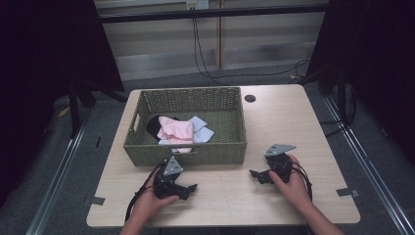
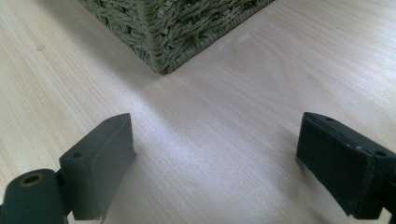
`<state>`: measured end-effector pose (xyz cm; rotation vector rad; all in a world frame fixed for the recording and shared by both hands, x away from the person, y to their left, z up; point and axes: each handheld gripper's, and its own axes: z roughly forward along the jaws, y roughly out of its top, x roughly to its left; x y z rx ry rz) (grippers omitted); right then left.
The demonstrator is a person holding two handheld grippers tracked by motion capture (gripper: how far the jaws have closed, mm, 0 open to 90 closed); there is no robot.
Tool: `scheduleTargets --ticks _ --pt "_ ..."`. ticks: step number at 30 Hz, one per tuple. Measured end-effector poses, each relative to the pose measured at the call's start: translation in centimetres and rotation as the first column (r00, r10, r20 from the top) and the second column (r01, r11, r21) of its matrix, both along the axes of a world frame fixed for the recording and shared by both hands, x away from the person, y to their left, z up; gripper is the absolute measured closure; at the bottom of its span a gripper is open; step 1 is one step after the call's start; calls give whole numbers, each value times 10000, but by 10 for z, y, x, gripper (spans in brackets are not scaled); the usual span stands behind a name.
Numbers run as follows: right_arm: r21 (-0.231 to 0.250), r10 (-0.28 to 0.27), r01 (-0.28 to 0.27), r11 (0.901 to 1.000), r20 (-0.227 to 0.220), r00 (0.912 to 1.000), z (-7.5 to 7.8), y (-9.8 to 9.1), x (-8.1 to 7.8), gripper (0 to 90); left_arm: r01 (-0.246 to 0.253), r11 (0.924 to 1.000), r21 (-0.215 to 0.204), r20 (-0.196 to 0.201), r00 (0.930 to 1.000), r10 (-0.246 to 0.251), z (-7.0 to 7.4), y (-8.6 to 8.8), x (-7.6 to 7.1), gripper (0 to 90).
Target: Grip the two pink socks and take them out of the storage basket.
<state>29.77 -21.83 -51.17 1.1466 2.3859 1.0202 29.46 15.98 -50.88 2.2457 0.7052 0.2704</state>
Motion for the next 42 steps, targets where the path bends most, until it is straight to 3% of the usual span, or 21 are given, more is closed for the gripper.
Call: scheduleTargets --ticks 11,15,16,18,20,24,34,38,42 --pt "-8 61 -61 10000 78 10000 0 0 1 105 247 9997 -60 -11 9997 -247 1 -2 -3 155" --pt "-5 52 -52 10000 72 10000 0 0 1 105 572 9979 289 -336 9979 -562 6 -6 -4 162" --pt "-4 50 -50 10000 66 10000 0 0 1 105 677 9974 257 -548 9963 -662 9 -9 -4 166" --pt "1 36 -36 10000 51 10000 0 0 0 105 792 9967 150 -597 9952 -782 11 -10 -4 169" --pt "7 18 -18 10000 27 10000 0 0 0 105 918 9957 142 -839 9924 -903 16 -13 -4 177" --pt "12 15 -16 10000 24 10000 0 0 0 105 1065 9941 -202 -958 9895 -1080 29 -17 -1 193" --pt "-2 48 -48 10000 68 10000 0 0 1 105 1529 9876 -351 -1405 9777 -1564 69 -16 3 209" --pt "-1 48 -48 10000 68 10000 0 0 1 105 1494 9879 -412 -1517 9764 -1540 88 -12 9 209" --pt "-2 49 -49 10000 68 10000 0 0 1 105 1501 9873 -513 -1569 9751 -1564 99 -10 15 209"
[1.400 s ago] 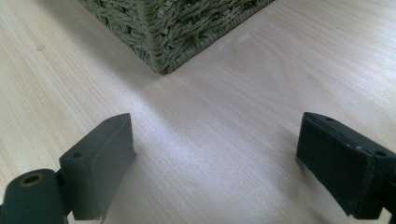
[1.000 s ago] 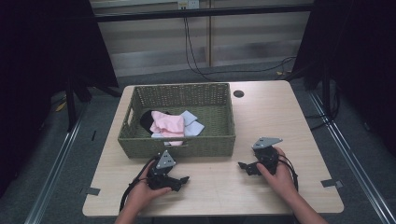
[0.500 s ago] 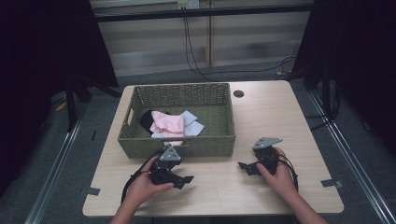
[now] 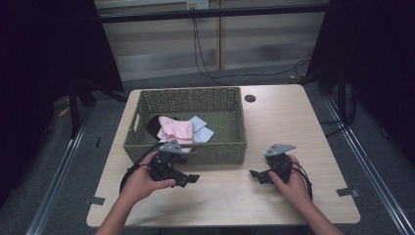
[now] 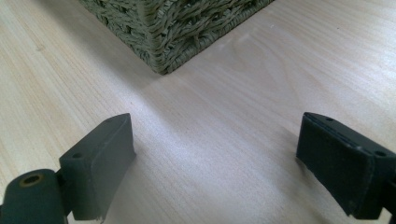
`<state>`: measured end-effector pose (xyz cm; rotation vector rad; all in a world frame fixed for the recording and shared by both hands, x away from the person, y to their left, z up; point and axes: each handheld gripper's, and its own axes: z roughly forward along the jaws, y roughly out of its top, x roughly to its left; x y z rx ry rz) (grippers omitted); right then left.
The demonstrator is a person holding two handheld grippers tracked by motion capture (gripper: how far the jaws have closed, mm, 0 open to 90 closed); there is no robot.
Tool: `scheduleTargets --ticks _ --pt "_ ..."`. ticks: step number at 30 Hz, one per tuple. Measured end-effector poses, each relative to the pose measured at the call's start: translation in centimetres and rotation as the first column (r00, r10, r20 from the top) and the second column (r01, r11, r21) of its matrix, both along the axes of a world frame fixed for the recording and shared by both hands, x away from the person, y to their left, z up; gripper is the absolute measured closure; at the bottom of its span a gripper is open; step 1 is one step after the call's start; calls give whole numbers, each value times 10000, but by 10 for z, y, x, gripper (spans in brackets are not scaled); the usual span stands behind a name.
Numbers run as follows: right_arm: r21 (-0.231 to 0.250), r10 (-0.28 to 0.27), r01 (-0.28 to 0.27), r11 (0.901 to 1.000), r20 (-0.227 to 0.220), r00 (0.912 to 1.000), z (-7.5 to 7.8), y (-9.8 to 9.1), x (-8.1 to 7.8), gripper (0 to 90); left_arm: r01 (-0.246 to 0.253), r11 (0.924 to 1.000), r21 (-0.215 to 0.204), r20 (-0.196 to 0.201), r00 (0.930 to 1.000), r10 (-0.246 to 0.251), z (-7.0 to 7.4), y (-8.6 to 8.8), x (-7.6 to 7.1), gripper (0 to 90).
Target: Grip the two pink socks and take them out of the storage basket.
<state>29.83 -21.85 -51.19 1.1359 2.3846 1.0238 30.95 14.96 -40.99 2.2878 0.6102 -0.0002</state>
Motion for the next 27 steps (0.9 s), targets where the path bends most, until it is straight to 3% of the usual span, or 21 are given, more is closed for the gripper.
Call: scheduleTargets --ticks 7,16,22,27 --pt "1 0 0 10000 -2 10000 0 0 0 105 -76 10000 28 -158 9998 76 21 5 9 212" --pt "-1 -2 2 10000 0 10000 0 0 0 105 -414 9983 414 -91 9991 418 51 13 27 212" --pt "-1 2 -2 10000 -1 10000 0 0 0 105 -903 9954 309 36 9959 902 57 19 47 212" --pt "-2 0 0 10000 -3 10000 0 0 0 105 -1218 9915 461 109 9925 1214 55 24 67 214"
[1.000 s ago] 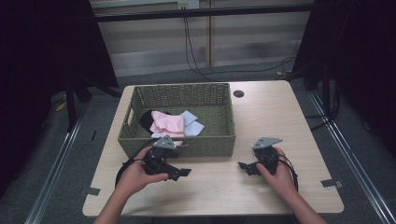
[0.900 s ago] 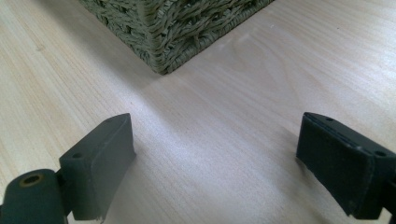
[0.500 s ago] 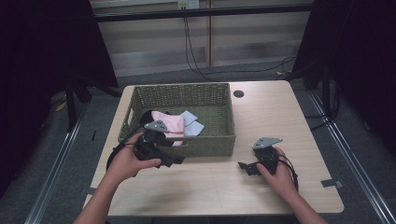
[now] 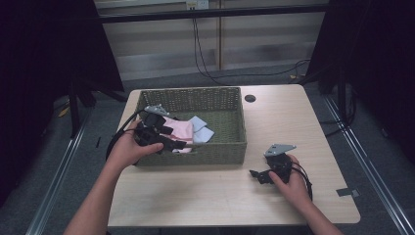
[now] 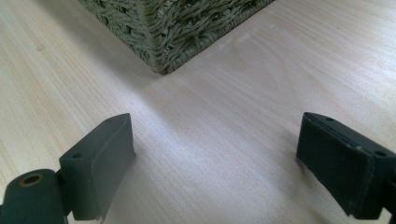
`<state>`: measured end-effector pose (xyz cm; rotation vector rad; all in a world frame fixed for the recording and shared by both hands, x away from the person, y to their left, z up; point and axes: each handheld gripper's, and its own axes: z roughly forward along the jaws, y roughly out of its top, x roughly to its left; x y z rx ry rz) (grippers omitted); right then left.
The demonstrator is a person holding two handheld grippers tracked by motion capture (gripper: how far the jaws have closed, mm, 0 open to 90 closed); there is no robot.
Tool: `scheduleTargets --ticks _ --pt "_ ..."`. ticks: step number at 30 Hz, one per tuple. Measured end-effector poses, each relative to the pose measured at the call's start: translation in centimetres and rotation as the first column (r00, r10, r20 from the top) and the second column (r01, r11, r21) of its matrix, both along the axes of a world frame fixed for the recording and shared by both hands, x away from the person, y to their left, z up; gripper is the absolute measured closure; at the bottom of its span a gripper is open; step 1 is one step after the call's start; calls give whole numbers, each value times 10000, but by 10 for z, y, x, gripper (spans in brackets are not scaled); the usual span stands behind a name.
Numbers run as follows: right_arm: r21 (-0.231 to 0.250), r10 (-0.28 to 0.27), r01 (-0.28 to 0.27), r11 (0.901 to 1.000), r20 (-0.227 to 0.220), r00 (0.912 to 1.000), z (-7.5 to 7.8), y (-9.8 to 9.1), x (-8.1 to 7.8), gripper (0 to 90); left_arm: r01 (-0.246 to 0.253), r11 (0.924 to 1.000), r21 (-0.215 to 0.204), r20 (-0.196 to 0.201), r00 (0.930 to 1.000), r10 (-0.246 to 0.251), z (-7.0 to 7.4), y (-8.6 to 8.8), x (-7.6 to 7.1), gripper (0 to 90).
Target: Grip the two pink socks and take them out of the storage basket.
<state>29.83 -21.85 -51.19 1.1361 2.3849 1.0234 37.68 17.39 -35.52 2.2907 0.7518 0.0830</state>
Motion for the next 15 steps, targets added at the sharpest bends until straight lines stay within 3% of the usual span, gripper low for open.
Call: scheduleTargets --ticks 10,13,15 --pt "-13 14 -14 10000 9 10000 0 0 0 103 -1058 9937 377 -241 9940 1067 -15 14 44 220" --pt "-18 13 -13 10000 7 10000 0 0 0 103 -1072 9914 755 -326 9934 1099 -21 16 56 220" --pt "-18 15 -15 10000 7 10000 0 0 0 103 -1260 9896 694 -400 9908 1289 -26 16 63 220"
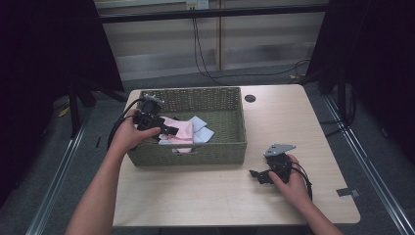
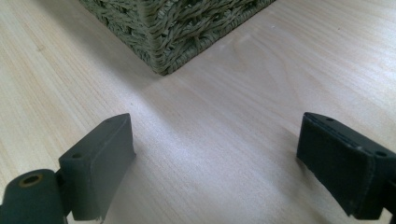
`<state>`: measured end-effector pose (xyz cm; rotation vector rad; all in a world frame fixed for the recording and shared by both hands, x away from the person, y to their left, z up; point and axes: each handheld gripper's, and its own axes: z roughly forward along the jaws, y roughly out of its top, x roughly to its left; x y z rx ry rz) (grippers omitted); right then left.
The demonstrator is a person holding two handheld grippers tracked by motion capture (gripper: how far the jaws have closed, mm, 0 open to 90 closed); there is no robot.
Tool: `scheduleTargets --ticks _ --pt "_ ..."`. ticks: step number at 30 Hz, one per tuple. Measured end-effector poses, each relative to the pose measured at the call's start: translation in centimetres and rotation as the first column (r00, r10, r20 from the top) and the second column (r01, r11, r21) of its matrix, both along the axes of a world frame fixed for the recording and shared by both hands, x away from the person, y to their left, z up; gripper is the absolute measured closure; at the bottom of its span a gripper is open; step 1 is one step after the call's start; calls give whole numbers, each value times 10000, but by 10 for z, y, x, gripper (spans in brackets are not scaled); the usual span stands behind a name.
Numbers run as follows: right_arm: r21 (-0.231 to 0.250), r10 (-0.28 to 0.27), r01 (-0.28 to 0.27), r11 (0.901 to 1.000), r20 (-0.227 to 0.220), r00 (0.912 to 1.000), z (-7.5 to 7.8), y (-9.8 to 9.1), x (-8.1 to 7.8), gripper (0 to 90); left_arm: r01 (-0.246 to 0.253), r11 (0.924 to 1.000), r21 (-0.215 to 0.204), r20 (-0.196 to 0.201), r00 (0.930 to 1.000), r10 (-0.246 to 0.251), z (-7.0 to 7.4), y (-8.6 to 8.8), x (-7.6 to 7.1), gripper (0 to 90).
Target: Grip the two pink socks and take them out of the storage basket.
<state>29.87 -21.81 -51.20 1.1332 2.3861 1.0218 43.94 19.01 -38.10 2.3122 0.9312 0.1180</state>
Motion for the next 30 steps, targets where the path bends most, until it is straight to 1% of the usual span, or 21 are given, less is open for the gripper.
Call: scheduleTargets --ticks 1,2,3,4,5,9,10,11,12,14,15,18,21,22,23,24,25,26,28,29,30 --pt "-2 2 -2 10000 -3 10000 0 0 0 103 -227 9995 -201 11 9997 227 -2 0 3 222" --pt "1 3 -3 10000 -4 10000 0 0 0 103 -390 9990 -213 99 9992 392 -3 1 6 230" --pt "-4 16 -16 10000 2 10000 0 0 0 103 -256 9997 -63 138 9996 256 -3 3 9 241" --pt "0 17 -17 10000 -7 10000 0 0 0 103 -605 9980 -200 122 9981 607 -5 3 14 250" --pt "9 13 -13 10000 -11 10000 0 0 0 103 -453 9990 -44 102 9989 454 -5 5 17 254" --pt "17 0 0 10000 -74 10000 0 1 0 103 -512 9987 52 106 9986 512 -9 2 23 273" --pt "17 -3 4 10000 -75 10000 0 1 0 103 -498 9988 31 1 9988 498 -10 0 25 273" --pt "15 2 -2 10000 -74 10000 0 1 1 103 -443 9990 81 19 9990 442 -11 -1 27 274" --pt "16 1 -1 10000 -74 10000 0 1 1 103 -379 9992 122 -60 9993 380 -13 -3 30 281" --pt "15 5 -5 10000 -73 10000 0 1 1 103 -392 9990 218 7 9992 392 -16 -6 33 306" --pt "7 -3 3 10000 -76 10000 0 1 1 103 -468 9987 179 -52 9989 469 -19 -6 35 315" --pt "16 5 -5 10000 -77 10000 0 1 1 103 -409 9978 518 -234 9988 421 -29 -7 41 345" --pt "18 4 -4 10000 -85 10000 0 1 1 103 -373 9962 791 -357 9986 402 -39 -9 46 354" --pt "39 -14 14 10000 -81 10000 0 2 1 103 -488 9959 763 -412 9978 521 -43 -10 46 365" --pt "44 0 0 10000 -61 10000 0 2 1 103 -450 9952 871 -406 9980 487 -45 -11 47 373" --pt "41 -19 19 10000 -81 10000 0 2 1 103 -519 9950 858 -454 9974 559 -47 -13 48 380" --pt "43 11 -11 10000 -50 10000 0 2 1 103 -495 9936 1018 -413 9977 539 -49 -14 49 397" --pt "22 37 -37 10000 -48 10000 0 1 1 103 -599 9925 1067 -324 9974 637 -51 -15 49 425" --pt "23 34 -34 10000 -47 10000 0 1 1 103 -670 9887 1342 -388 9966 728 -55 -16 51 474" --pt "23 24 -24 10000 -58 10000 0 2 1 103 -612 9857 1572 -336 9972 673 -57 -16 51 496" --pt "15 19 -19 10000 -65 10000 0 1 1 103 -685 9840 1642 -371 9965 755 -60 -17 51 533"
